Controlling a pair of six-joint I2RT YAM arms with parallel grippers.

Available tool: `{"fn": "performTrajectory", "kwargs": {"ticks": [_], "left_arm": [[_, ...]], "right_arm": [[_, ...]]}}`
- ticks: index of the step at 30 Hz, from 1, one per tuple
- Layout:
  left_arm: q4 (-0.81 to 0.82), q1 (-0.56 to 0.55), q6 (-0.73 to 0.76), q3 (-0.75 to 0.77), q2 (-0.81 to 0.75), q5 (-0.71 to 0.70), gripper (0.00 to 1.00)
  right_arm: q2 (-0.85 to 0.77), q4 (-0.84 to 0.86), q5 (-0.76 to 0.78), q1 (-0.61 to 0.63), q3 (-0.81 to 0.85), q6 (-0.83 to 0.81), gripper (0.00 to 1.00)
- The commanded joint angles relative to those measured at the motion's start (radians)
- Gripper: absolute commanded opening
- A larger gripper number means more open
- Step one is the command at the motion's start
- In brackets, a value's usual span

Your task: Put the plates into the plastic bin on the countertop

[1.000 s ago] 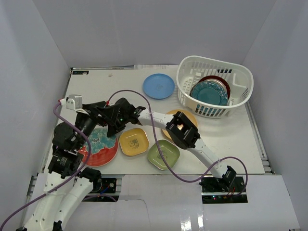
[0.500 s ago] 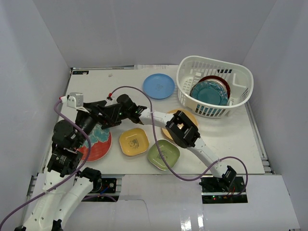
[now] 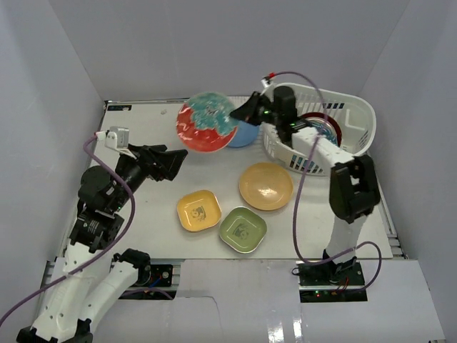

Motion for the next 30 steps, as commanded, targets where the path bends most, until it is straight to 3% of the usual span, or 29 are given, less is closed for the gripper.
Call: {"fn": "performTrajectory", "kwargs": {"ticks": [1, 5, 11, 16, 26, 27, 29, 30], "left_arm": [[-0.018, -0.006, -0.037, 0.002, 0.072, 0.026, 0.98], [0.001, -0.007, -0.071, -0.011, 0.198, 0.024, 0.98], [0.099, -0.006, -0.145, -0.032, 0.366, 0.021, 0.98], [0.143, -0.007, -0.127, 0.024, 0.558, -0.044, 0.98], [0.110, 0.001, -0.083, 0.356, 1.095, -0.085, 0.98], [0.104, 0.001, -0.085, 0.382, 1.131, -0.085, 0.98], [0.091, 0.005, -0.083, 0.465, 1.201, -0.079, 0.97], [0.075, 0.005, -0.083, 0.491, 1.267, -0.075, 0.97]], "right_arm": [[-0.244, 0.205, -0.035, -0.156, -0.124, 0.032, 0.08], [-0.414, 0.206, -0.062, -0.368, -0.292, 0.024, 0.08], [-0.533, 0.205, -0.081, -0.695, -0.510, 0.030, 0.08], [-0.556, 0.205, -0.063, -0.773, -0.599, -0.011, 0.08], [-0.504, 0.142, 0.020, -0.815, -0.630, -0.106, 0.08], [-0.501, 0.119, 0.032, -0.815, -0.622, -0.121, 0.12], [-0.501, 0.072, 0.071, -0.813, -0.599, -0.160, 0.33], [-0.499, 0.030, 0.081, -0.813, -0.587, -0.175, 0.52]]}}
